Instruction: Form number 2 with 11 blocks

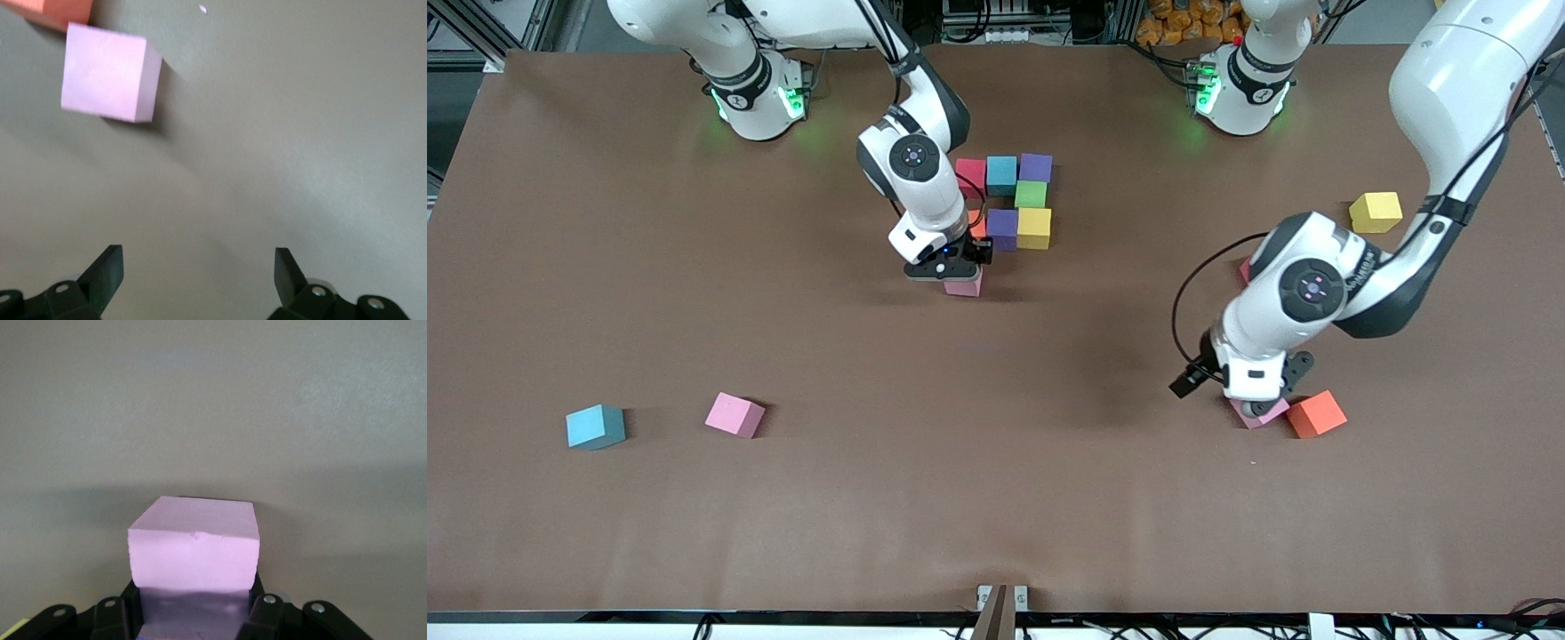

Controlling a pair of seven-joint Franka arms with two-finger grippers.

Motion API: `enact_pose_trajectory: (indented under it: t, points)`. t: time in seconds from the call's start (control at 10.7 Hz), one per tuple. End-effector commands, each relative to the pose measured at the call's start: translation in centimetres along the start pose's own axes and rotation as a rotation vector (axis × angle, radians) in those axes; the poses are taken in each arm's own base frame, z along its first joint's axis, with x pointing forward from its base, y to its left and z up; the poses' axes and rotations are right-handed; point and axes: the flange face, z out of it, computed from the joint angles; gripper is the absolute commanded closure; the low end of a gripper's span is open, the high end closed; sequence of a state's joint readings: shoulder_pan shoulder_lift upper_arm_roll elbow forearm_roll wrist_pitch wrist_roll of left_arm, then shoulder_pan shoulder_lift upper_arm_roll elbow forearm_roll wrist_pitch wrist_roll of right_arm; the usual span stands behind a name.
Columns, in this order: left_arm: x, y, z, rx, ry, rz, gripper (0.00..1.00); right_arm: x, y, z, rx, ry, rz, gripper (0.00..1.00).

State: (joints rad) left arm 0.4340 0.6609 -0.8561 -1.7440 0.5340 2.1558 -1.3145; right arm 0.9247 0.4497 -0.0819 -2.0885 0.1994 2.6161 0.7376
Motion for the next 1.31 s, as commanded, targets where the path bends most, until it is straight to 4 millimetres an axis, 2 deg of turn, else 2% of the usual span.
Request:
enact_pose_trajectory:
  t: [0.0,0.09,0.37,0.75,1.03,1.21]
  points:
    - [1.2,-0.1,0.0,0.000,0.010,0.040,0.00,-0.9,0.4,-0.2,-0.012,0.001,0.007,0.81]
    - [1.7,-0.3,0.1,0.003,0.011,0.034,0.00,-1.5,0.6,0.1,-0.018,-0.002,-0.001,0.82]
    - [5.2,-1.5,1.5,0.009,0.008,0.139,0.00,-2.4,0.6,0.5,-0.026,-0.010,-0.001,0.82]
    - [7.6,-2.7,3.3,0.020,-0.008,0.290,0.00,-3.8,0.3,0.6,-0.033,-0.019,0.006,0.83]
    - [10.3,-4.0,3.8,0.012,-0.016,0.315,0.00,-4.6,0.3,0.8,-0.039,-0.024,0.001,0.83]
    - [10.7,-4.3,4.6,0.017,-0.027,0.314,0.00,-5.1,0.1,1.0,-0.041,-0.026,0.009,0.83]
